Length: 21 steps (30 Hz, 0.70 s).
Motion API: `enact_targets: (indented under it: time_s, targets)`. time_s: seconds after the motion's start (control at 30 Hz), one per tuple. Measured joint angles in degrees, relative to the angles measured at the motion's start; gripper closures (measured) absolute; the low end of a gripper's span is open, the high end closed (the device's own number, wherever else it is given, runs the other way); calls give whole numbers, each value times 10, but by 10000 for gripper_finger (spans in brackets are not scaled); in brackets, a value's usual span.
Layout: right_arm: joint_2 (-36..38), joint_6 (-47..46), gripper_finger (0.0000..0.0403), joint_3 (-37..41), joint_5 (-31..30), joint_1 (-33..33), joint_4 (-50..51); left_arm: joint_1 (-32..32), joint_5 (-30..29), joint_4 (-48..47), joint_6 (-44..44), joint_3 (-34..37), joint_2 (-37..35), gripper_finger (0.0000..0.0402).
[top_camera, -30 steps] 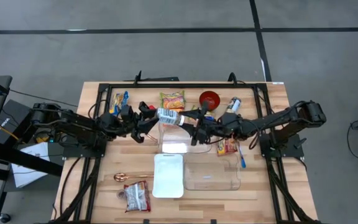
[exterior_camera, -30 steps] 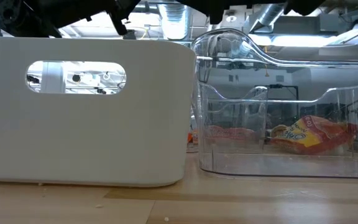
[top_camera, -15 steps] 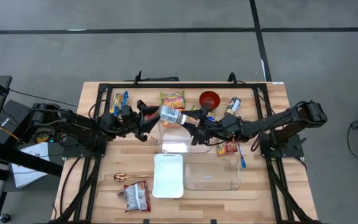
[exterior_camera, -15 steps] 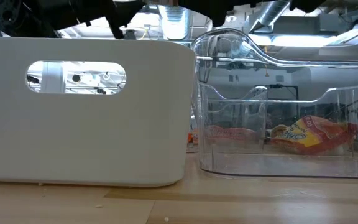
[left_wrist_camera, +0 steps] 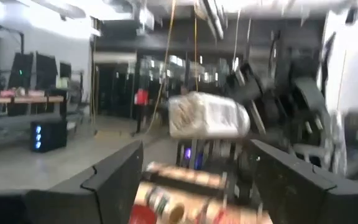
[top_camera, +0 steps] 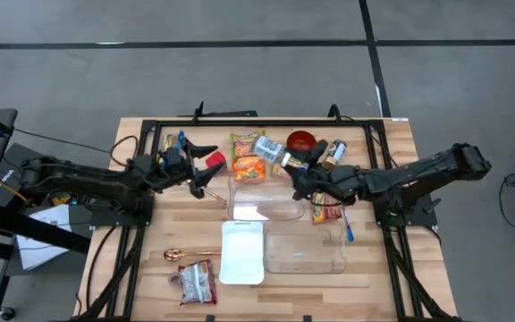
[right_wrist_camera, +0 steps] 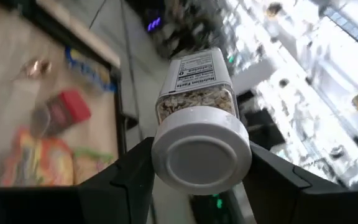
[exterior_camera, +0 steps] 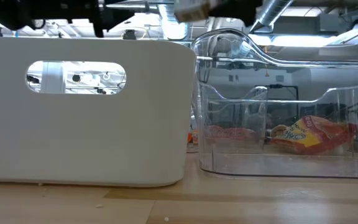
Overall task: Pick & Place Food Item
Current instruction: Put the white spice bottle into the top transparent bin
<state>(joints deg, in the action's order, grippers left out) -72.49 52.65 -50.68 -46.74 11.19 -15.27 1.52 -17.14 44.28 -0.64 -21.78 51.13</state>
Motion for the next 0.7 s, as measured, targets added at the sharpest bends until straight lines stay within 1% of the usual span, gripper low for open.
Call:
enact_targets:
  time_s: [0.1,0.2,0.27,0.37,0.6,0.7]
  targets:
    - [8,-62,209,-43,1,-7,128,-13,0,-72,3,0,-50,124]
    - [-11,-140,209,-117,15,-19,274,-29,0,-117,4,0,-86,127]
    - [-34,-195,209,-174,50,-32,372,-40,0,-139,4,0,-100,128]
    - [-79,-265,209,-269,121,-57,502,-52,0,-161,4,0,-106,128]
    - [-207,-362,209,-488,300,-112,746,-55,-3,-167,17,0,-103,128]
    - [-270,-401,209,-576,328,-126,871,-55,-3,-172,14,0,-103,128]
